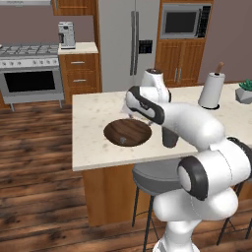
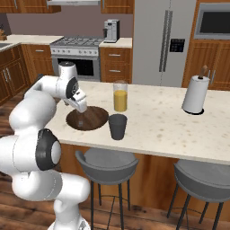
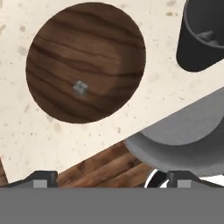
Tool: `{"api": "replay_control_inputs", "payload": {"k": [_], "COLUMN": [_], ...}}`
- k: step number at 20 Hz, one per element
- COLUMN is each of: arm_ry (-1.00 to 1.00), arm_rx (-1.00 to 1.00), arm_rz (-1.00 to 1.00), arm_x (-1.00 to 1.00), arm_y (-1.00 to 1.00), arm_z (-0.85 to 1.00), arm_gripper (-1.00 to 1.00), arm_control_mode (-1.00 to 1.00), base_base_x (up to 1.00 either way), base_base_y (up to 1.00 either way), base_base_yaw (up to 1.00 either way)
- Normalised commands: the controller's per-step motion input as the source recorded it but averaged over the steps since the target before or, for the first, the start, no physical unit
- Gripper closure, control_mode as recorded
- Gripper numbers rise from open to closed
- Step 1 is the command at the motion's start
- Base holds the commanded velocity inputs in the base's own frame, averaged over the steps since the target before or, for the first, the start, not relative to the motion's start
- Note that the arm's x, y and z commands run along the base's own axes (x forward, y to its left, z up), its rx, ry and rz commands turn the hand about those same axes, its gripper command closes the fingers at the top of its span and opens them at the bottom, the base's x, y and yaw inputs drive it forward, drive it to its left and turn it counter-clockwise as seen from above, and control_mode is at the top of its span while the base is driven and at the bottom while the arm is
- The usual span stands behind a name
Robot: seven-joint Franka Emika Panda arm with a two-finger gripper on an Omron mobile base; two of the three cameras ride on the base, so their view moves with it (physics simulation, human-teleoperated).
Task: There are two ice cubes in the ice bowl. Place both ice cubes in the glass cup.
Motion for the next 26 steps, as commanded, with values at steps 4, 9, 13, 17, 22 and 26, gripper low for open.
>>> {"api": "replay_control_inputs", "payload": {"k": [4,9,13,17,22,26], "arm_ry": [0.02,0.02,0.03,0.05,0.04,0.01], "arm_rx": [0.00,-0.01,-0.02,-0.02,-0.02,0.00], "arm_rz": [0.00,0.00,0.00,0.00,0.00,0.00], "arm_x": [0.29,0.47,0.47,0.25,0.23,0.27], "arm_y": [0.39,0.14,0.00,0.00,0.00,0.04], "arm_z": [-0.06,-0.11,-0.27,-0.57,-0.60,-0.50], "arm_gripper": [-1.00,-1.00,-1.00,-1.00,-1.00,-1.00], "arm_control_mode": [-1.00,-1.00,-1.00,-1.00,-1.00,-1.00], "base_base_x": [0.00,0.00,0.00,0.00,0.00,0.00], "base_base_y": [0.00,0.00,0.00,0.00,0.00,0.00], "base_base_yaw": [0.00,0.00,0.00,0.00,0.00,0.00]}}
